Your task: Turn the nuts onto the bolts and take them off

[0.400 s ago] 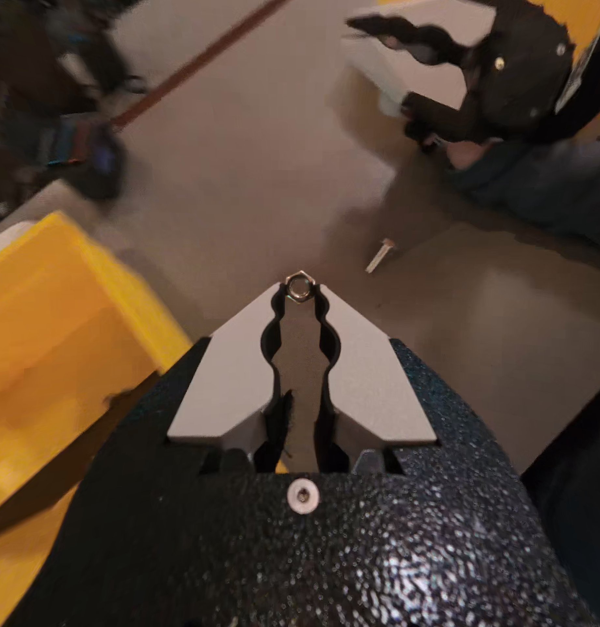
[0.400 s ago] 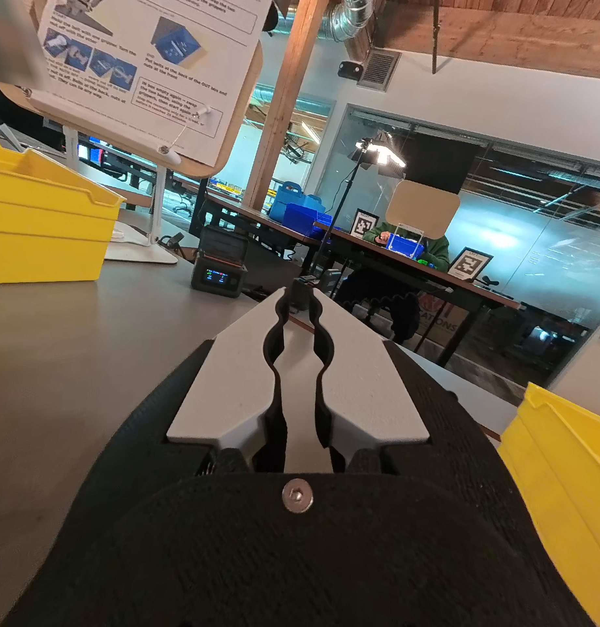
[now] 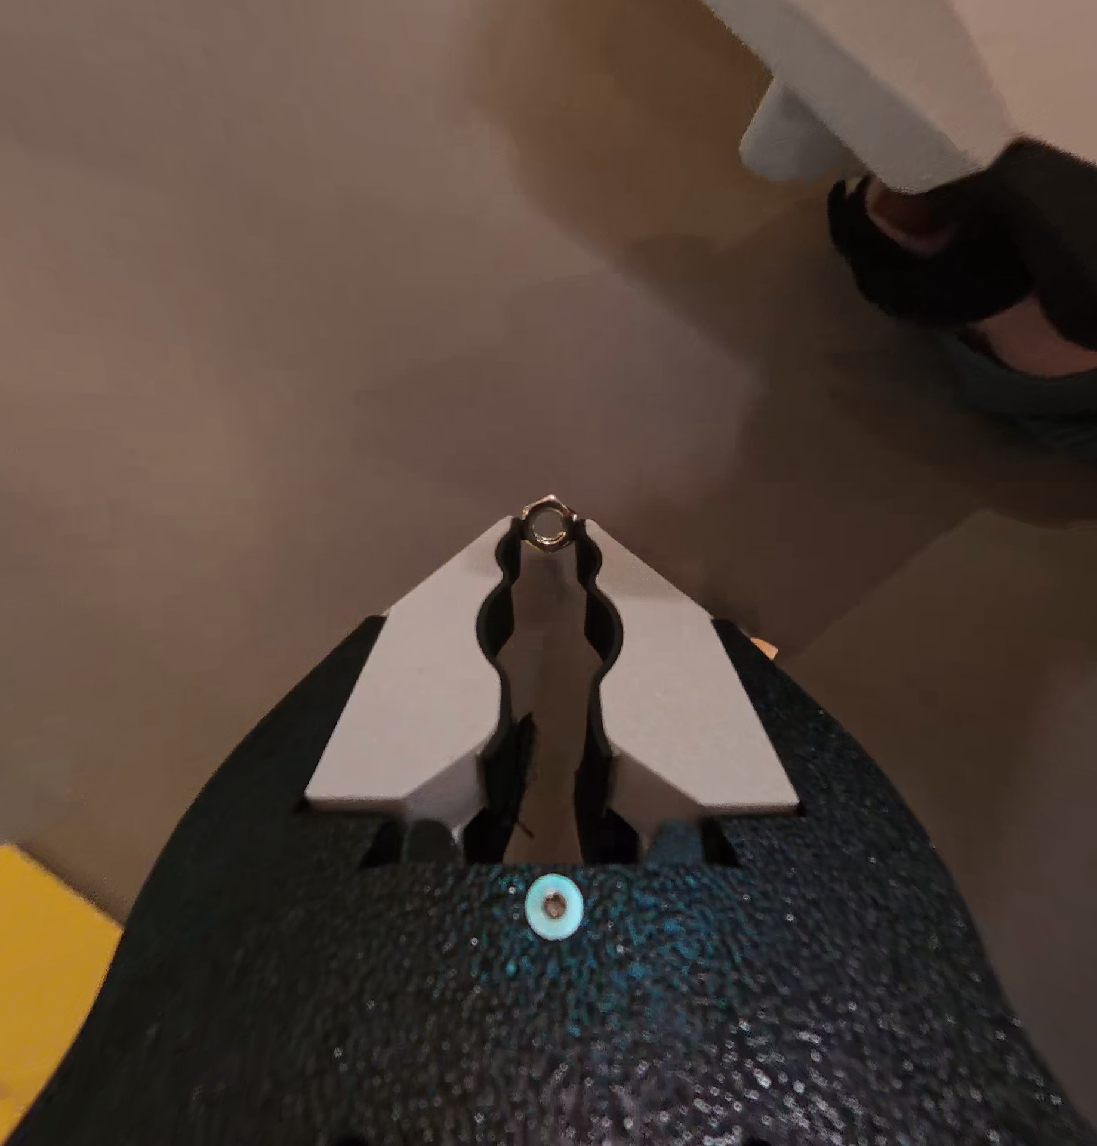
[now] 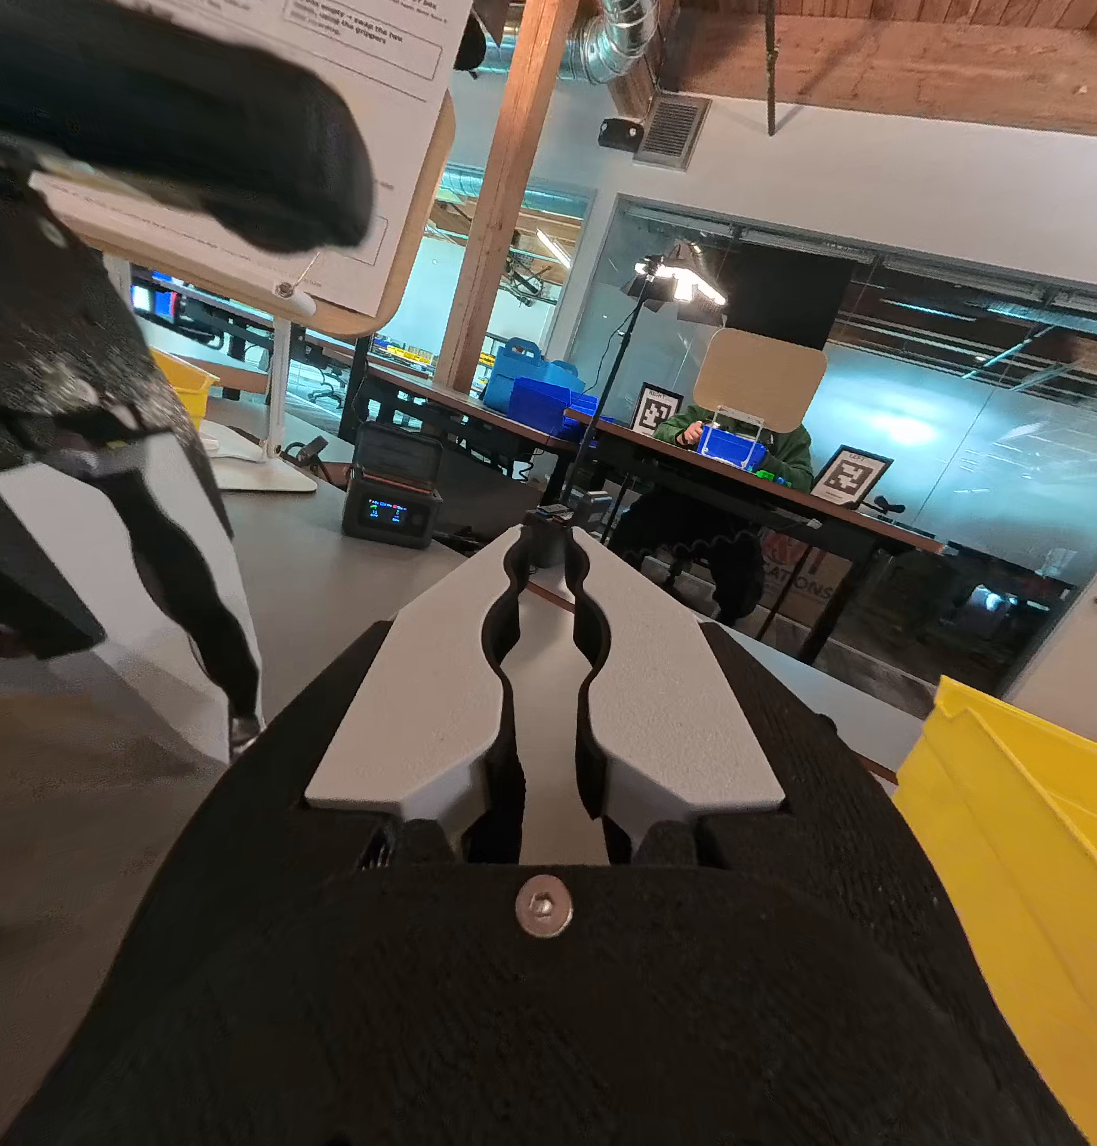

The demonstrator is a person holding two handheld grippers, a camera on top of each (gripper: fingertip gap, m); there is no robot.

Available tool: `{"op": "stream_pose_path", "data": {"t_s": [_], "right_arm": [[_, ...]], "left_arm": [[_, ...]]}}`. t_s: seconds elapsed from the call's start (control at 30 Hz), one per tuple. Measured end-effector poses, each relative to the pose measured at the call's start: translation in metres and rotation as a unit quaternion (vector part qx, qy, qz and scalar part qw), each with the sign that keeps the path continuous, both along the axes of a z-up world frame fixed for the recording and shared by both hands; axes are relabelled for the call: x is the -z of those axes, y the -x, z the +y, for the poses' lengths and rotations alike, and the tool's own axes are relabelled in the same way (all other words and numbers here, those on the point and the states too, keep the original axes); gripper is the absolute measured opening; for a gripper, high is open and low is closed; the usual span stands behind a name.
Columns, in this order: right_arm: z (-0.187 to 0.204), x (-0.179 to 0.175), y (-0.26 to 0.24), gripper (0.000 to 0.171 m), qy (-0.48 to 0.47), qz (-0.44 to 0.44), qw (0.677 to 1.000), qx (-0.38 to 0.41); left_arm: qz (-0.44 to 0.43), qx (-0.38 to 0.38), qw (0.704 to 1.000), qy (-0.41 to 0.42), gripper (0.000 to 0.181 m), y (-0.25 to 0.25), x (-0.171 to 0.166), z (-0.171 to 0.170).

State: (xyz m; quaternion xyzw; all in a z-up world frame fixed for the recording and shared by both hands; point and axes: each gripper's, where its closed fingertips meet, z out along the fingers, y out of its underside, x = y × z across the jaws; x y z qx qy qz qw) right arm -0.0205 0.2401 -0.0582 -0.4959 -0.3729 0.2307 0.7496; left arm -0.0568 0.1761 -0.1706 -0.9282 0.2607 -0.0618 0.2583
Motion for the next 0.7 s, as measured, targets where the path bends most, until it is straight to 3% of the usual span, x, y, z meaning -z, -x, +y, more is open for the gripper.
{"op": "stream_pose_path", "data": {"t_s": [0.03,0.23,0.3,0.43,0.53,0.7], "right_arm": [[0.0,0.0,0.001,0.009,-0.001,-0.001,1.0,-0.001],[0.003,0.0,-0.001,0.01,0.0,0.003,1.0,0.005],[0.005,-0.006,-0.007,0.025,-0.004,0.017,1.0,0.022],[0.003,-0.01,-0.013,0.031,-0.006,0.03,0.999,0.026],[-0.006,-0.009,-0.007,0.03,-0.027,0.007,1.0,0.012],[-0.028,0.003,0.012,0.022,-0.051,-0.054,0.996,-0.052]], "left_arm": [[-0.007,0.009,1.0,0.014,0.015,-0.003,0.004,0.0],[-0.037,0.01,0.999,0.035,0.016,-0.009,0.01,-0.001],[-0.069,-0.008,0.998,0.009,0.031,-0.011,0.003,0.002],[-0.103,-0.067,0.981,-0.152,0.062,0.008,-0.028,0.017],[-0.117,-0.103,0.946,-0.286,0.063,0.025,-0.055,0.014],[-0.101,-0.109,0.897,-0.416,0.081,0.04,-0.073,-0.004]]}}
